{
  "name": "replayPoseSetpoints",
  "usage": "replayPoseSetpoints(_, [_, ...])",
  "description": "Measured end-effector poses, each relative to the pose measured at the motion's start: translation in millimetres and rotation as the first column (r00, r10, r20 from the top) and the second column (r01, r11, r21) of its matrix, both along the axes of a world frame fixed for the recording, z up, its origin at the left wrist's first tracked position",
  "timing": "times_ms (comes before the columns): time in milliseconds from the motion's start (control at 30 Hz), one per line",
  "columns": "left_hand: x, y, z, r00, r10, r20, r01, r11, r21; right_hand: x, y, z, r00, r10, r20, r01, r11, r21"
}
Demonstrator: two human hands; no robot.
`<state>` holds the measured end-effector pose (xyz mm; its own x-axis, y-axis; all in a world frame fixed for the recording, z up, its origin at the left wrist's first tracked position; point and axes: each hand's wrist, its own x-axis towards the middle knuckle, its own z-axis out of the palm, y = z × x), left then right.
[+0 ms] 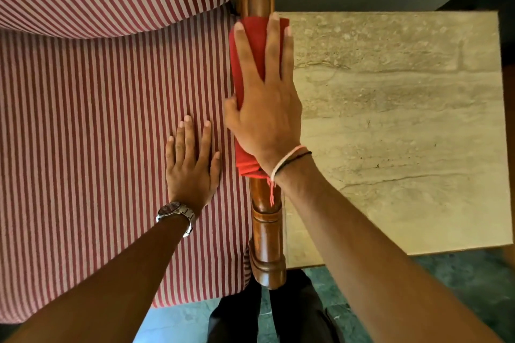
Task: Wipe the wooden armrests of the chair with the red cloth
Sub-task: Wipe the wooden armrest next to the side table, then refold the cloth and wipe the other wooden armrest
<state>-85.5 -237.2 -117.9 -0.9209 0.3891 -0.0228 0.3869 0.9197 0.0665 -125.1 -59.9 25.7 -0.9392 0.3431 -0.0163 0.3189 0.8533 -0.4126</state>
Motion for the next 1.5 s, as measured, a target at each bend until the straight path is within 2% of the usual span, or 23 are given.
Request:
replayPoseSetpoints(67, [-0.6,-0.1,0.9,1.0,-0.001,0.0,0.001,1.0,-0.004,4.0,-1.3,-0.6,1.0,0.011,-0.002,-0.011,1.0,0.003])
replayPoseSetpoints(267, [-2.0,2.7,7.6,0.999,-0.002,0.048,0.003,1.0,-0.01,107.7,-34.8,-1.9,0.996,0.052,0.076,-0.053,0.998,0.015])
replayPoseSetpoints(400, [-6.5,13.5,30.3,0.99,0.047,0.135,-0.055,0.997,0.053,110.2,-30.9,-1.3,0.996,0.077,0.037,-0.076,0.997,-0.011])
replayPoseSetpoints(467, [-12.2,26.2,50.0,0.944,0.19,0.268,-0.242,0.955,0.173,107.9,-23.1,1.4,0.996,0.081,-0.026,-0.084,0.99,-0.112])
replayPoseSetpoints(533, [-11.9,35.5,77.4,0.893,0.281,0.352,-0.422,0.795,0.436,106.3,-11.5,4.6,0.996,-0.021,-0.091,-0.006,0.958,-0.287])
replayPoseSetpoints(600, [1.1,40.2,108.1,0.903,0.286,0.321,-0.428,0.664,0.613,100.1,3.1,6.8,0.976,-0.191,-0.107,0.12,0.876,-0.467])
replayPoseSetpoints(667, [24.0,42.8,135.1,0.904,0.252,0.346,-0.426,0.617,0.662,90.1,17.8,6.2,0.949,-0.312,-0.049,0.22,0.765,-0.606])
replayPoseSetpoints(733, [50.7,48.8,152.7,0.865,0.223,0.449,-0.476,0.647,0.596,80.1,27.0,0.6,0.946,-0.325,-0.009,0.234,0.7,-0.674])
replayPoseSetpoints(800, [74.0,58.5,155.6,0.795,0.233,0.559,-0.524,0.728,0.442,71.7,29.2,-5.9,0.958,-0.288,-0.011,0.207,0.716,-0.666])
replayPoseSetpoints(867, [88.8,64.4,147.3,0.767,0.271,0.581,-0.531,0.777,0.338,63.0,26.0,-11.3,0.964,-0.263,-0.028,0.181,0.733,-0.656])
replayPoseSetpoints(1067, [76.7,68.0,141.4,0.836,0.253,0.487,-0.483,0.76,0.435,45.9,25.0,-20.5,0.943,-0.316,-0.101,0.194,0.773,-0.604])
replayPoseSetpoints(1233, [29.0,72.4,148.0,0.828,0.225,0.514,-0.472,0.774,0.422,4.3,22.8,-5.7,0.902,-0.381,-0.203,0.288,0.881,-0.377])
replayPoseSetpoints(1400, [-19.7,60.2,159.3,0.848,0.166,0.504,-0.42,0.79,0.447,-34.5,14.1,14.5,0.882,-0.346,-0.321,0.315,0.938,-0.145])
replayPoseSetpoints(1500, [-26.6,23.5,173.7,0.856,0.132,0.5,-0.41,0.763,0.5,-39.2,-16.3,28.0,0.847,-0.344,-0.406,0.291,0.938,-0.188])
